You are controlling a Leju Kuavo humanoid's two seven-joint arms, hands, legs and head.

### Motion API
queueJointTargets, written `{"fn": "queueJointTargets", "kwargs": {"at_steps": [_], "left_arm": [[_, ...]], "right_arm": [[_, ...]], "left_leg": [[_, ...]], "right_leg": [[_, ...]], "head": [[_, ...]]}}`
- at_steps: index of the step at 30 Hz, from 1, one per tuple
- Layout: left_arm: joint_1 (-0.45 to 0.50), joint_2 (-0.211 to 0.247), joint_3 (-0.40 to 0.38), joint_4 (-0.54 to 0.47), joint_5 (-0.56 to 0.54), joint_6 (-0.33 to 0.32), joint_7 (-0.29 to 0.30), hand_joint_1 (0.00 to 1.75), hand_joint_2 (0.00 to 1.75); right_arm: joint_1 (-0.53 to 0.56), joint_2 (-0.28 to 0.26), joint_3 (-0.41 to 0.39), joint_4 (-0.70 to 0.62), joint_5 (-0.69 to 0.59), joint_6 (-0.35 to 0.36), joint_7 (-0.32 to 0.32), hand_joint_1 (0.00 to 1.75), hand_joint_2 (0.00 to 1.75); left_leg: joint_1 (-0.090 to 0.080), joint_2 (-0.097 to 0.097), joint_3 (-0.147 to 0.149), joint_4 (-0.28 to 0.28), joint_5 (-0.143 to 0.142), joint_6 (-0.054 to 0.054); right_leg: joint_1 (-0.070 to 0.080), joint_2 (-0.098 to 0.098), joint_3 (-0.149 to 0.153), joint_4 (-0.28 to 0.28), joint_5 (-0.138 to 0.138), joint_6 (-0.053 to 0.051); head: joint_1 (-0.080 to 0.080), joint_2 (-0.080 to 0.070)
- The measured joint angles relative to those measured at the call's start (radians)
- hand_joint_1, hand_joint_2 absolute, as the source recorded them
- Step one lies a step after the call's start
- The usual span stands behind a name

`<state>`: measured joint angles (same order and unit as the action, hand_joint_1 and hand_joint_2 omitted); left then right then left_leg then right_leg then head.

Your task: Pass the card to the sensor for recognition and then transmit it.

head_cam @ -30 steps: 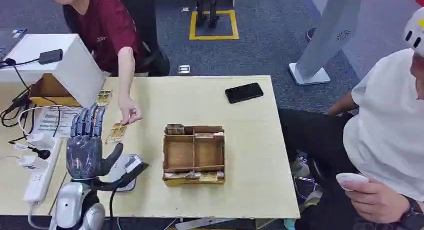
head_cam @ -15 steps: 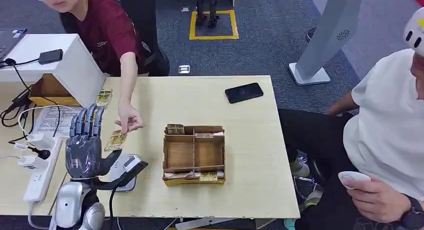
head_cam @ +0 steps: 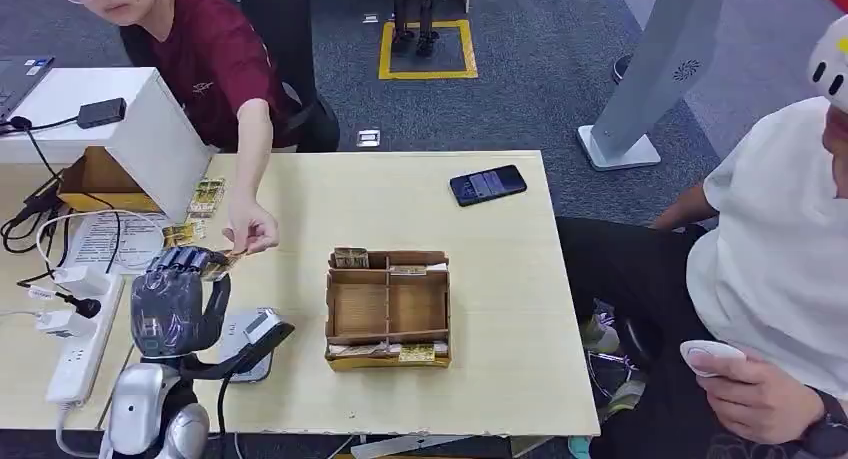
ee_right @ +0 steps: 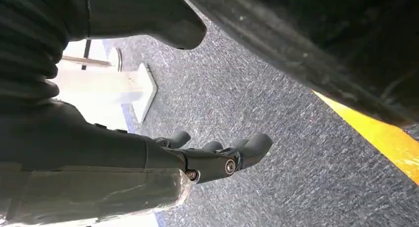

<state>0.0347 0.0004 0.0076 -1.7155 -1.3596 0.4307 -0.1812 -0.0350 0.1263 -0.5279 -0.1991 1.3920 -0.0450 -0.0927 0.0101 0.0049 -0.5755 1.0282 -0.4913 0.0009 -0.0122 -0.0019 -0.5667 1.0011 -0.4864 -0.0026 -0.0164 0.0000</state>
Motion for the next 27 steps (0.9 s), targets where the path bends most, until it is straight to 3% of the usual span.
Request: {"fn": "queueJointTargets", "kwargs": {"at_steps": [17,20,22,25,27], "left_arm": [[0.000,0.000,0.001,0.000,0.020,0.002,-0.019,1.75,1.75],[0.001,0.000,0.001,0.000,0.077,-0.012,-0.043,1.75,1.75],[0.001,-0.009,0.004,0.000,0.213,-0.094,-0.062,1.75,1.75],[-0.001,-0.043,0.029,0.000,0.521,-0.360,-0.047,1.75,1.75],[-0.001,-0.054,0.043,0.000,0.636,-0.430,-0.038,1.75,1.75]], "right_arm": [[0.000,0.002,-0.018,0.000,0.012,0.001,0.000,0.00,1.75],[0.000,0.002,-0.020,0.000,0.018,0.001,0.000,0.00,1.75],[0.000,0.002,-0.025,0.000,0.020,0.000,0.000,0.00,1.75],[0.000,0.003,-0.042,0.000,0.020,-0.004,0.000,0.00,1.75],[0.000,0.003,-0.051,0.000,0.021,-0.005,-0.003,0.00,1.75]], "left_leg": [[0.000,0.000,0.000,0.000,0.000,0.000],[0.000,0.000,0.000,0.000,0.000,0.000],[0.000,0.000,0.000,0.000,0.000,0.000],[0.000,0.000,0.000,0.000,0.000,0.000],[0.000,0.000,0.000,0.000,0.000,0.000]], "right_leg": [[0.000,0.000,0.000,0.000,0.000,0.000],[0.000,0.000,0.000,0.000,0.000,0.000],[0.000,0.000,0.000,0.000,0.000,0.000],[0.000,0.000,0.000,0.000,0.000,0.000],[0.000,0.000,0.000,0.000,0.000,0.000]], "head": [[0.000,0.000],[0.000,0.000],[0.000,0.000],[0.000,0.000],[0.000,0.000]]}}
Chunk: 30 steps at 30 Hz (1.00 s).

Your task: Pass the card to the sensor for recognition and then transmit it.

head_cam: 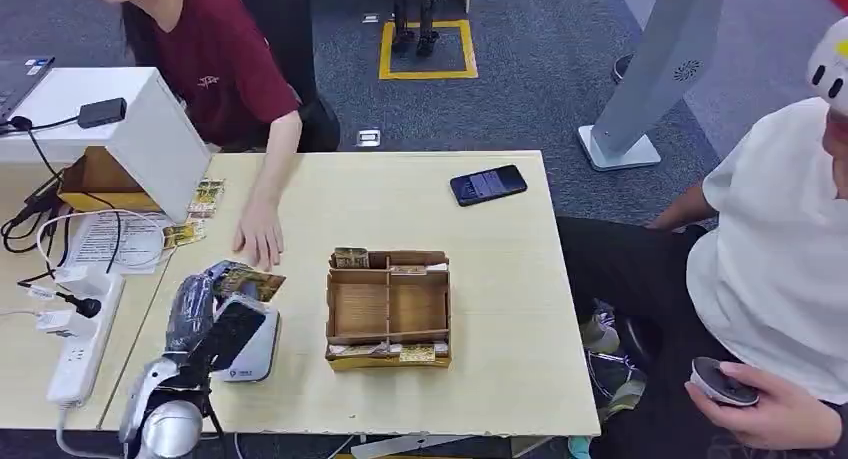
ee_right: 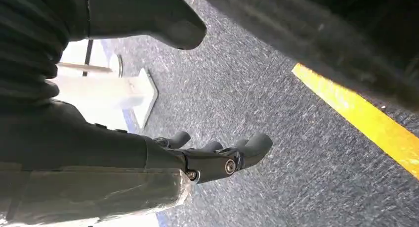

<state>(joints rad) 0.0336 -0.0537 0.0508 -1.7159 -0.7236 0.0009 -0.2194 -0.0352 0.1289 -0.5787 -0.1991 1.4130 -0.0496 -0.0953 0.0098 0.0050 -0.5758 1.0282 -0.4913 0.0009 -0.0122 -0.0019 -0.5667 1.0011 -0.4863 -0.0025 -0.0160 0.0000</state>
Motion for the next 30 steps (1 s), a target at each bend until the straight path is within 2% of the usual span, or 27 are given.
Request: {"fn": "queueJointTargets", "kwargs": {"at_steps": [6,10,14,19,30], "left_arm": [[0.000,-0.013,0.080,0.012,0.174,-0.080,0.038,1.75,1.75],[0.000,-0.015,0.117,0.024,0.230,-0.112,0.048,1.75,1.75],[0.000,-0.023,0.136,0.034,0.236,-0.119,0.050,1.75,1.75],[-0.008,-0.025,0.141,0.046,0.157,-0.077,0.061,1.75,1.75],[-0.033,-0.028,0.222,0.116,0.162,-0.086,0.081,1.75,1.75]], "right_arm": [[0.000,0.000,-0.020,0.000,0.013,0.002,-0.005,0.00,1.75],[0.000,0.000,-0.026,0.000,0.016,0.005,-0.005,0.00,1.75],[0.000,0.000,-0.034,0.000,0.017,0.007,-0.003,0.00,1.75],[0.000,0.000,-0.042,0.000,0.021,0.008,0.001,0.00,1.75],[-0.005,0.000,-0.044,0.000,0.039,0.011,-0.005,0.00,1.75]], "left_leg": [[0.000,0.000,0.000,0.000,0.000,0.000],[0.000,0.000,0.000,0.000,0.000,0.000],[0.000,0.000,0.000,0.000,0.000,0.000],[0.000,0.000,0.000,0.000,0.000,0.000],[0.000,0.000,0.000,0.000,0.000,0.000]], "right_leg": [[0.000,0.000,0.000,0.000,0.000,0.000],[0.000,0.000,0.000,0.000,0.000,0.000],[0.000,0.000,0.000,0.000,0.000,0.000],[0.000,0.000,0.000,0.000,0.000,0.000],[0.000,0.000,0.000,0.000,0.000,0.000]], "head": [[0.000,0.000],[0.000,0.000],[0.000,0.000],[0.000,0.000],[-0.001,0.000]]}}
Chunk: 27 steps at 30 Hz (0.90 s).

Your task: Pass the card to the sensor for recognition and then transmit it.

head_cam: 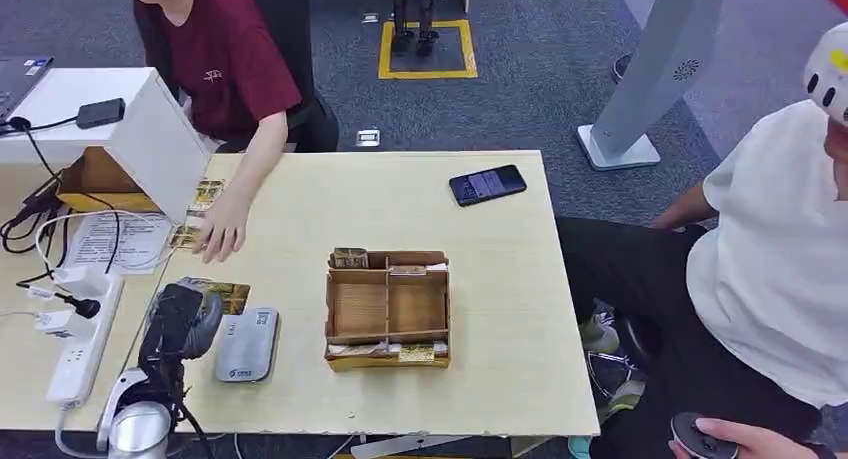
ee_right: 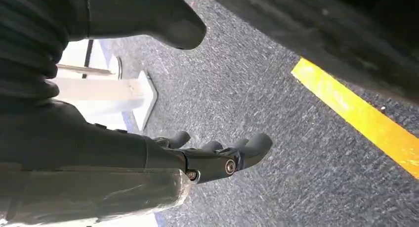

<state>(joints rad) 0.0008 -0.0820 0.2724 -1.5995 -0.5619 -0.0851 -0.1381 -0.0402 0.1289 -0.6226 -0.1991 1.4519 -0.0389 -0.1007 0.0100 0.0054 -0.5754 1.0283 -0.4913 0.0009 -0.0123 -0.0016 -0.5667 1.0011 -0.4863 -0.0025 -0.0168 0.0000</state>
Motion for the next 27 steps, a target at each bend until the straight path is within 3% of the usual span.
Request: {"fn": "queueJointTargets", "kwargs": {"at_steps": [9,27], "left_arm": [[-0.005,-0.001,0.050,0.055,-0.006,-0.010,-0.008,1.75,1.75],[-0.035,0.000,0.059,0.106,-0.037,-0.032,-0.008,1.75,1.75]], "right_arm": [[-0.004,0.000,-0.004,0.000,0.011,0.000,0.000,0.00,1.75],[-0.011,0.000,-0.007,0.000,0.023,0.003,-0.002,0.00,1.75]], "left_leg": [[0.000,0.000,0.000,0.000,0.000,0.000],[0.000,0.000,0.000,0.000,0.000,0.000]], "right_leg": [[0.000,0.000,0.000,0.000,0.000,0.000],[0.000,0.000,0.000,0.000,0.000,0.000]], "head": [[0.001,0.000],[0.000,0.000]]}}
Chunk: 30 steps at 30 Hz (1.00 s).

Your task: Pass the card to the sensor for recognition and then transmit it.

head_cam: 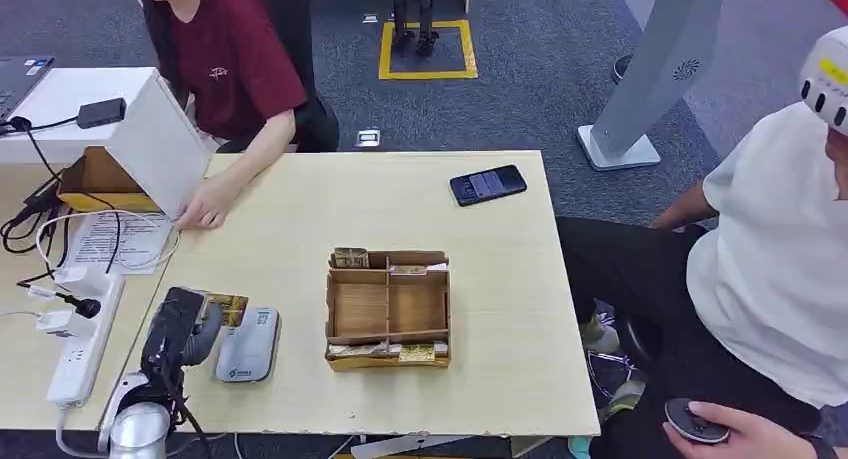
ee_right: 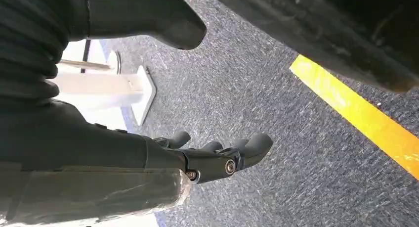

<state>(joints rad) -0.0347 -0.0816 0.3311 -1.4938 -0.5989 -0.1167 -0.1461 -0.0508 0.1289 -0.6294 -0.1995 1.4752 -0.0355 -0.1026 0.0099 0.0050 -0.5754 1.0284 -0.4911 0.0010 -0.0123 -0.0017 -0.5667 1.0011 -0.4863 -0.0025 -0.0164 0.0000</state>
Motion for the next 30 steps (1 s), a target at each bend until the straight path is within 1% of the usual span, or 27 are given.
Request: {"fn": "queueJointTargets", "kwargs": {"at_steps": [4,7,11,20,30], "left_arm": [[-0.005,0.006,0.000,0.024,-0.036,-0.001,0.006,1.75,1.75],[-0.004,0.015,0.000,0.040,-0.040,-0.002,0.005,1.75,1.75],[0.001,0.021,-0.001,0.048,-0.006,-0.020,-0.005,1.75,1.75],[0.012,0.028,-0.003,0.050,0.014,-0.029,-0.010,1.75,1.75],[0.047,0.044,-0.037,0.047,0.056,-0.041,-0.013,1.75,1.75]], "right_arm": [[0.000,0.000,-0.005,0.000,0.003,-0.001,-0.003,0.00,1.75],[0.000,0.000,-0.009,0.000,0.005,-0.002,-0.004,0.00,1.75],[0.000,0.000,-0.015,0.000,0.010,-0.002,-0.006,0.00,1.75],[-0.001,0.000,-0.018,0.000,0.012,-0.002,-0.007,0.00,1.75],[-0.001,0.000,-0.026,0.000,0.015,-0.002,-0.003,0.00,1.75]], "left_leg": [[0.000,0.000,0.000,0.000,0.000,0.000],[0.000,0.000,0.000,0.000,0.000,0.000],[0.000,0.000,0.000,0.000,0.000,0.000],[0.000,0.000,0.000,0.000,0.000,0.000],[0.000,0.000,0.000,0.000,0.000,0.000]], "right_leg": [[0.000,0.000,0.000,0.000,0.000,0.000],[0.000,0.000,0.000,0.000,0.000,0.000],[0.000,0.000,0.000,0.000,0.000,0.000],[0.000,0.000,0.000,0.000,0.000,0.000],[0.000,0.000,0.000,0.000,0.000,0.000]], "head": [[0.000,0.000],[0.000,0.000],[0.000,0.000],[0.000,0.000],[0.000,0.000]]}}
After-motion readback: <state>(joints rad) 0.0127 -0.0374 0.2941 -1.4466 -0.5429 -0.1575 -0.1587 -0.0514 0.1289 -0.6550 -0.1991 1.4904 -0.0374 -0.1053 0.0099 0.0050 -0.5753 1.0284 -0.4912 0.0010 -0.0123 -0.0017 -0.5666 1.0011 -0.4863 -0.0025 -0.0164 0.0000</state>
